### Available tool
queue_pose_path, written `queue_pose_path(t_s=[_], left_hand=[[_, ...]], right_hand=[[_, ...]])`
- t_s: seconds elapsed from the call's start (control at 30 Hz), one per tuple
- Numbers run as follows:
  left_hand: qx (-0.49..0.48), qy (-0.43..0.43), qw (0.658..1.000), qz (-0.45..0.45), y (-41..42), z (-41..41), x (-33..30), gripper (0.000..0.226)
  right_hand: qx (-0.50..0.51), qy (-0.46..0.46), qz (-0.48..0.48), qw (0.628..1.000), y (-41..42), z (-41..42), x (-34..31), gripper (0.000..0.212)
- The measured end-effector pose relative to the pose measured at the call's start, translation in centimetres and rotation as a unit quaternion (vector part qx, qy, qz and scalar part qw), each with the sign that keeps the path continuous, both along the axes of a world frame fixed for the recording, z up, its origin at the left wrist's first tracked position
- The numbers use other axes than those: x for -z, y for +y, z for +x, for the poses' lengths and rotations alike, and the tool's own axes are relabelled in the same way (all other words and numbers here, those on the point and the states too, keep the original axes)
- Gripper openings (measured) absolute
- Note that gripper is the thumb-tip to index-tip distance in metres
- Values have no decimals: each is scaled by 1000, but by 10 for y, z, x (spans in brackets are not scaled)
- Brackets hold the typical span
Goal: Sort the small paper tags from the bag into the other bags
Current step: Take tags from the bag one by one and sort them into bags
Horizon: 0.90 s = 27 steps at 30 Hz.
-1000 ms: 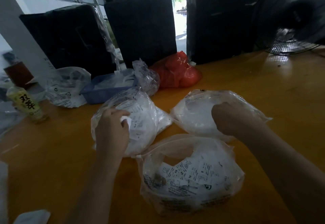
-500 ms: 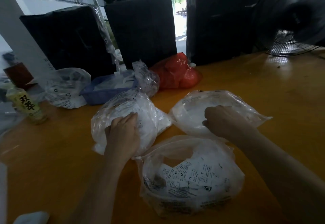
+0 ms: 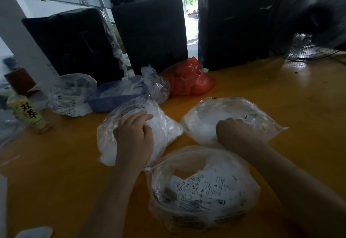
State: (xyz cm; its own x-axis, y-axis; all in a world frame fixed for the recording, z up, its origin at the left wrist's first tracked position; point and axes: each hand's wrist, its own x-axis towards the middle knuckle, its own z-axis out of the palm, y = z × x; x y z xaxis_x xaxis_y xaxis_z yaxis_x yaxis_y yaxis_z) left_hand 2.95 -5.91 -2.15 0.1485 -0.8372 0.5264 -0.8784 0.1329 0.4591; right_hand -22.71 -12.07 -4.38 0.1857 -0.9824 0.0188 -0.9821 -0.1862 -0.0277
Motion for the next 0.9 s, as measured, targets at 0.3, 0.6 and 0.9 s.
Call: queue_pose_path(t_s=[0.3,0.6,0.9], left_hand=[[109,104,988,-8,17,-35,-11,34],[208,410,857,232,23,-54,-8,68],[213,563,764,230,23,-50,-14,21]], right_hand=[[-7,-94,-14,995,4,-11,-49,30],[-83,-483,169,855,28,-12,-74,20],[-110,-407,132,897,39,1,-77,19]])
